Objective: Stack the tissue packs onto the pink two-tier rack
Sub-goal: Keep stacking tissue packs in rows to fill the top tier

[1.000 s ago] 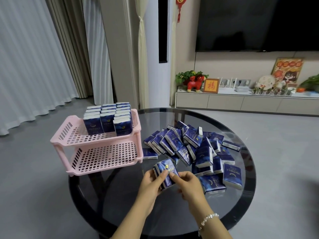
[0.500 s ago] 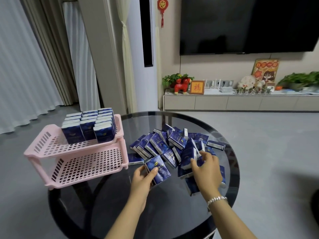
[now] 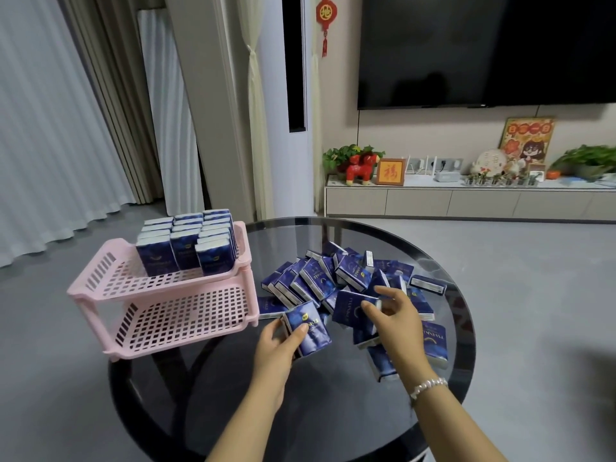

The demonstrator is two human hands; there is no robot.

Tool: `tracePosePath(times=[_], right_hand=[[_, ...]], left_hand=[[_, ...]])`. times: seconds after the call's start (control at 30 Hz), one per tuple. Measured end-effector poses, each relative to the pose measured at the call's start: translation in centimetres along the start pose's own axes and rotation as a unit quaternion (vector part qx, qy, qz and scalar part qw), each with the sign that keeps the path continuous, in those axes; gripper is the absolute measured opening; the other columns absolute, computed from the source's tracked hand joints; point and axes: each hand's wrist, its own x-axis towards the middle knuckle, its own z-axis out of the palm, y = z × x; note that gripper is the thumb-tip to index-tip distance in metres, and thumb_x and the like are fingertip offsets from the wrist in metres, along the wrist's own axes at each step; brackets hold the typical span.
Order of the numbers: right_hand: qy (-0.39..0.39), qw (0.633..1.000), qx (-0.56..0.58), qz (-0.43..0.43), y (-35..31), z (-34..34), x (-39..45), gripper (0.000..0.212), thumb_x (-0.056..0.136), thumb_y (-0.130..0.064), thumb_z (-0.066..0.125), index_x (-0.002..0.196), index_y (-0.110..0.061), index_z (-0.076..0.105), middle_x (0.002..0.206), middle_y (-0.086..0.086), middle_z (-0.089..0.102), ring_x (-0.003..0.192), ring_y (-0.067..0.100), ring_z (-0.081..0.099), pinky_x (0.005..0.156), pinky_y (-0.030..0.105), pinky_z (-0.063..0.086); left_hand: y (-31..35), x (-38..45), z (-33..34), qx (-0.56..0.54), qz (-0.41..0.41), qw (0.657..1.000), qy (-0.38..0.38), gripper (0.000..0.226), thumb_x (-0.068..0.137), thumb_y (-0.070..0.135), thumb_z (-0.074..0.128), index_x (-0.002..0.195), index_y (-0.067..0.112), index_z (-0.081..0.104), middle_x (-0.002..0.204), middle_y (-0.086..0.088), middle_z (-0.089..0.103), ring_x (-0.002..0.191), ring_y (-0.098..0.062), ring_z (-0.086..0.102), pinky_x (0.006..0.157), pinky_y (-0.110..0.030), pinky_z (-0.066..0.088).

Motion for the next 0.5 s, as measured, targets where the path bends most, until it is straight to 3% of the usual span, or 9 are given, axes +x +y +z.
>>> tracePosePath(times=[0.13,0.37,0.5], right_hand=[[-0.068,0.992,0.103,0.012,-1.5,0.3,-0.6,0.027,0.083,-0.011,0.069,0.106,-0.013,0.056,0.084,0.000,0.067,0.073,0.002,0.063,0.053,0.006,0.045],[-0.186,0.977,0.101,-0.009,-2.8,2.0,-1.7,0.013,0.088,-0.013,0.063,0.099,-0.017,0.068,0.094,-0.001,0.071,0.079,0.008,0.065,0.073,0.018,0.054],[-0.202,0.976,0.068,-0.049,-3.6,3.8,-2.9,0.016,0.089,-0.016,0.062,0.102,-0.019,0.070,0.097,-0.006,0.071,0.086,0.003,0.066,0.075,0.014,0.052]], left_hand=[[1.0,-0.8,-0.8,0.017,0.013,1.000,-0.008,0.029,0.083,0.014,0.071,0.111,0.015,0.066,0.107,-0.001,0.073,0.105,-0.021,0.067,0.102,-0.050,0.046],[2.8,-3.1,-2.2,0.027,0.025,0.999,-0.012,0.025,0.084,0.023,0.069,0.109,0.023,0.069,0.107,0.005,0.073,0.104,-0.014,0.066,0.101,-0.041,0.047],[3.7,-4.4,-2.6,0.037,0.042,0.998,-0.031,0.039,0.084,0.026,0.068,0.122,0.017,0.063,0.115,0.005,0.070,0.106,-0.005,0.064,0.093,-0.024,0.048]])
